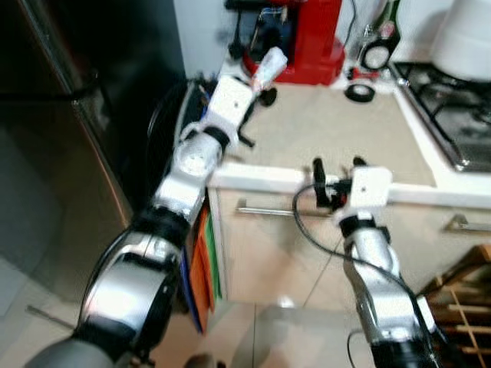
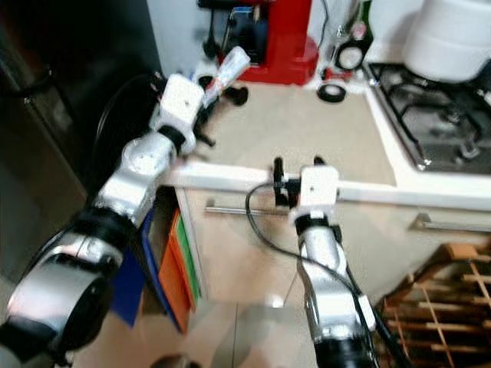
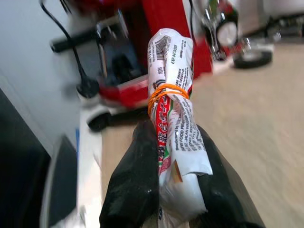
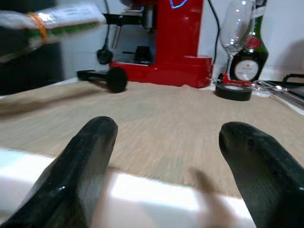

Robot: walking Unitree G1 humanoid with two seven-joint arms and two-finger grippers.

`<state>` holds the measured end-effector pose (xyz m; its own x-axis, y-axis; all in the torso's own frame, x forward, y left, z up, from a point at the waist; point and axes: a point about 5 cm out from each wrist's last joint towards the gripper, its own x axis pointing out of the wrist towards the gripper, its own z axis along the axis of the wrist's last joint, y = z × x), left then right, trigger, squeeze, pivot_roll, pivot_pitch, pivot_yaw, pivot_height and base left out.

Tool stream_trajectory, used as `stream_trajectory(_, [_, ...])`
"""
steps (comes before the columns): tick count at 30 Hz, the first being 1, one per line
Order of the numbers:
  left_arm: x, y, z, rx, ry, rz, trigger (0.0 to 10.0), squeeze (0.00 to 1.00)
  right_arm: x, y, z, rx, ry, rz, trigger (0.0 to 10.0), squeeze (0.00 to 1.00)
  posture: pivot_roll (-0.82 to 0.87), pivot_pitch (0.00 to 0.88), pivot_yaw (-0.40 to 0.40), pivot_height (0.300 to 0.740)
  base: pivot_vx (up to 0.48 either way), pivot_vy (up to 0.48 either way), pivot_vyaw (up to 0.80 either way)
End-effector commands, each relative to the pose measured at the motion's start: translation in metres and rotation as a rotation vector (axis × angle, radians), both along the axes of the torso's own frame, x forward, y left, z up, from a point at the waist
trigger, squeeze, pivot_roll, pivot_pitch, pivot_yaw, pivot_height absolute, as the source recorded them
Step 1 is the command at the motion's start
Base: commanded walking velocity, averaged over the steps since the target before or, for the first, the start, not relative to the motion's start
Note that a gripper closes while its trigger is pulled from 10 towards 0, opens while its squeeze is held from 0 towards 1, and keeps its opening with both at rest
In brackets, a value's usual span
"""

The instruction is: Restocking fridge

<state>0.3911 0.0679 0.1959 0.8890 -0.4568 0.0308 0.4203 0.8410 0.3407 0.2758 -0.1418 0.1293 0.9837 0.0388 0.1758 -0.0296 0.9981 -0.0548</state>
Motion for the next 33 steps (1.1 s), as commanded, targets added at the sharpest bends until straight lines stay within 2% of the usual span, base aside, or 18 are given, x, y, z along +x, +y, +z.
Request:
stream_trajectory(1, [0.004, -0.011, 0.012, 0.039, -0.018, -0.035, 10.0, 0.0, -0.005, -0.001, 0.003, -0.024, -0.002, 0.008, 10.0, 0.0, 0.06, 0.014, 0.022, 0.74, 0.0, 0.0, 0.0])
stream_trajectory(5, [0.006, -0.021, 0.013, 0.063, -0.002, -0.061, 10.0, 0.0, -0.008, -0.004, 0.002, -0.025, 0.002, 0.012, 10.0, 0.0, 0.04, 0.016, 0.028, 0.74, 0.0, 0.0, 0.0])
stream_trajectory(7, [0.006, -0.031, 0.013, 0.073, 0.031, -0.094, 10.0, 0.0, -0.008, -0.006, 0.007, -0.018, -0.006, 0.009, 10.0, 0.0, 0.03, 0.015, 0.034, 0.74, 0.0, 0.0, 0.0])
stream_trajectory(9, [0.006, -0.034, 0.012, 0.076, 0.042, -0.105, 10.0, 0.0, -0.008, -0.006, 0.008, -0.018, -0.007, 0.009, 10.0, 0.0, 0.03, 0.015, 0.034, 0.74, 0.0, 0.0, 0.0])
stream_trajectory(10, [0.005, -0.037, 0.009, 0.086, 0.077, -0.127, 10.0, 1.0, -0.008, -0.006, 0.009, -0.018, -0.007, 0.009, 10.0, 0.0, 0.03, 0.015, 0.034, 0.74, 0.0, 0.0, 0.0])
stream_trajectory(33, [0.01, -0.03, 0.007, 0.114, 0.088, -0.085, 10.0, 1.0, -0.003, 0.002, 0.01, -0.027, -0.005, 0.037, 10.0, 0.0, 0.04, 0.025, 0.034, 0.74, 0.0, 0.0, 0.0])
